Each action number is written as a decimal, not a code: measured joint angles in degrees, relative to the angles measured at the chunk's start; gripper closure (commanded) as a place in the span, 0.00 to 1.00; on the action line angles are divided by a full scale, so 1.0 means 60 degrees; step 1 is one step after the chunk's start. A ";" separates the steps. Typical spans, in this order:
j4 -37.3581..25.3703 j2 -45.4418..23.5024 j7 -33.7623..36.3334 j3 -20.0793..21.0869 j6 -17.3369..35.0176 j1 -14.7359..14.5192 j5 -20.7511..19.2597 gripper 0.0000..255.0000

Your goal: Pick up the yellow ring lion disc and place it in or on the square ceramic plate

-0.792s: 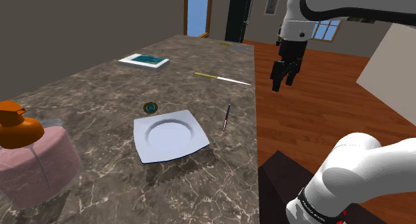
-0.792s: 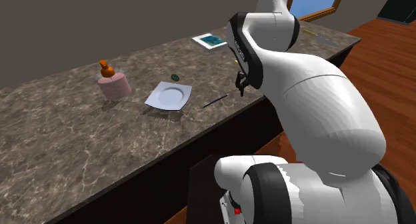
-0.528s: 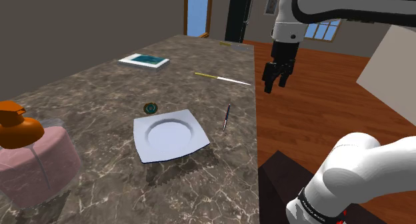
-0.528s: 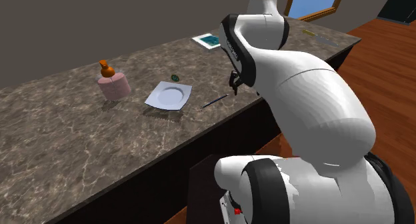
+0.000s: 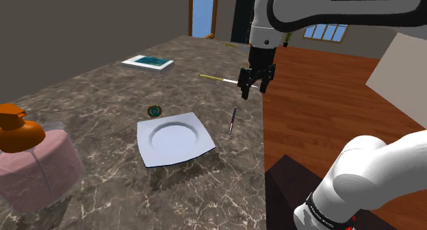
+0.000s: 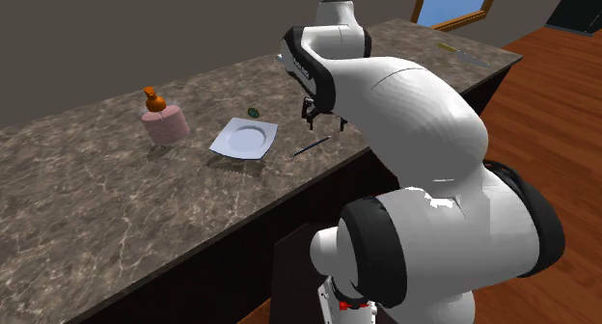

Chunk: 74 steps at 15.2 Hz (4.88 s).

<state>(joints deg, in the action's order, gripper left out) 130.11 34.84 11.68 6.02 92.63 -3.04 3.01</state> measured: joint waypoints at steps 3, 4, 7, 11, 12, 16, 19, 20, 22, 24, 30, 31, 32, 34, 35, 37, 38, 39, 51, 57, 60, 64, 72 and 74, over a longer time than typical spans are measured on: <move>-0.0279 -0.0649 0.0602 0.0468 0.0538 -0.0098 0.0167 0.00; -0.0449 -0.0933 0.0866 0.0673 0.0711 -0.0143 0.0222 0.00; -0.1003 -0.1825 0.1493 0.1136 0.1217 -0.0196 0.0232 0.00; -0.1782 -0.2888 0.2391 0.1735 0.1698 -0.0285 0.0107 0.00; -0.2037 -0.3222 0.2632 0.1887 0.1819 -0.0305 0.0029 0.00; -0.3140 -0.4504 0.3591 0.2416 0.2127 -0.0424 -0.0403 0.00; -0.4045 -0.5510 0.4286 0.2718 0.2270 -0.0568 -0.0868 0.00; -0.4422 -0.5872 0.4544 0.2816 0.2263 -0.0647 -0.1050 0.00; -0.5297 -0.6729 0.5032 0.2961 0.2230 -0.0833 -0.1484 0.00; -0.6091 -0.7445 0.5465 0.3049 0.2130 -0.1067 -0.1874 0.00; -0.6714 -0.8327 0.5941 0.3067 0.2358 -0.1364 -0.2355 0.00; -0.6662 -0.8371 0.5956 0.3059 0.2452 -0.1367 -0.2378 0.00; -0.6579 -0.8404 0.5985 0.3057 0.2562 -0.1375 -0.2400 0.00; -0.6383 -0.8452 0.6004 0.3039 0.2800 -0.1360 -0.2429 0.00; -0.6322 -0.8437 0.5998 0.3036 0.2849 -0.1348 -0.2424 0.00; -0.6310 -0.8452 0.6002 0.3033 0.2879 -0.1349 -0.2433 0.00; -0.6307 -0.8454 0.6002 0.3033 0.2884 -0.1348 -0.2434 0.00; -0.6305 -0.8454 0.6002 0.3033 0.2886 -0.1348 -0.2434 0.00; -0.6305 -0.8450 0.6002 0.3032 0.2887 -0.1347 -0.2435 1.00; -0.6879 -0.8402 0.5917 0.3055 0.2276 -0.1370 -0.2381 1.00; -0.7253 -0.8401 0.5886 0.3069 0.1904 -0.1400 -0.2368 1.00; -0.7788 -0.8409 0.5837 0.3085 0.1380 -0.1438 -0.2355 1.00; -0.8276 -0.8162 0.5848 0.3157 0.0659 -0.1504 -0.2257 1.00; -0.7326 -0.7417 0.5932 0.3241 0.0917 -0.1425 -0.1966 1.00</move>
<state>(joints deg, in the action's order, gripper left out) 86.15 -9.66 47.27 25.46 98.13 -11.59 -8.79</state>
